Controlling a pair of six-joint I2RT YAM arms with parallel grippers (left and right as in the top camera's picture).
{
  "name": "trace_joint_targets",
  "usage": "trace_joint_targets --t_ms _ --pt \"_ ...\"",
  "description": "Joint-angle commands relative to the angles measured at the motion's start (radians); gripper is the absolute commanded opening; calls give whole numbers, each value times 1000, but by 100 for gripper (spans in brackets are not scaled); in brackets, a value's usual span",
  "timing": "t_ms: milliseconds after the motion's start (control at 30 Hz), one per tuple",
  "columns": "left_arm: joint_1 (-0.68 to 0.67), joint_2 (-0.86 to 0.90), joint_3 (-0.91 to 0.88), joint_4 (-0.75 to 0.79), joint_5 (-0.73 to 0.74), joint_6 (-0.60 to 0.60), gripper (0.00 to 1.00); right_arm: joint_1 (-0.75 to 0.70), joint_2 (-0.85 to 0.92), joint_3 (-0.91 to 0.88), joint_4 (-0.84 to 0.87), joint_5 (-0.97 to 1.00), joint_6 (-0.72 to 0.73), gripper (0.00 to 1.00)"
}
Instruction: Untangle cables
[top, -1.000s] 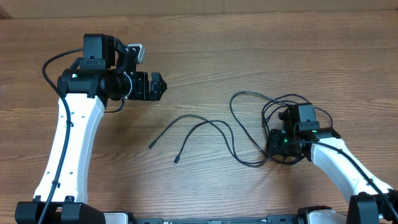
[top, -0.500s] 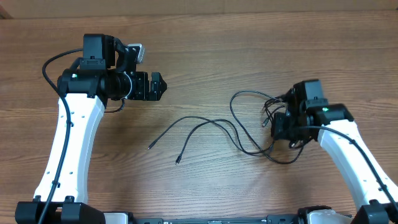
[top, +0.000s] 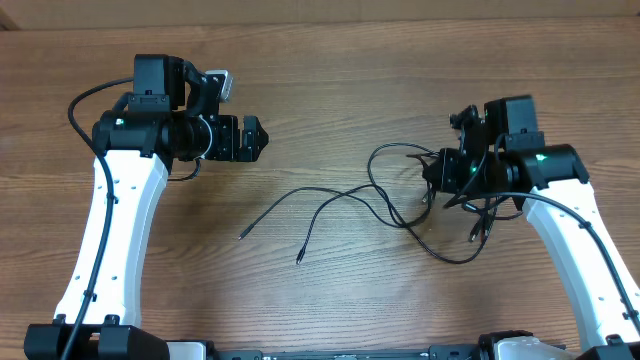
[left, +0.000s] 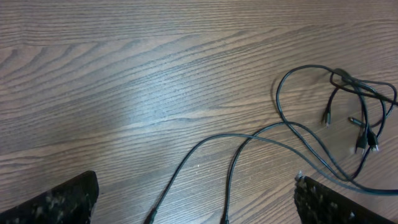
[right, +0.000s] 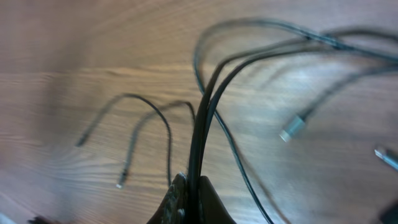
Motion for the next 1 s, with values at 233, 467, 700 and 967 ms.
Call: trace_joint_targets --t_ms 233,467,700,967 --pt "-6 1 8 1 -3 11 100 4 -5 82 150 -557 -174 4" --pt "-6 1 8 1 -3 11 100 4 -5 144 686 -694 207 4" --pt "-6 1 8 1 -3 11 100 0 -5 477 688 -391 372 4" --pt "-6 1 8 1 -3 11 100 -63 -5 737 641 -39 386 4"
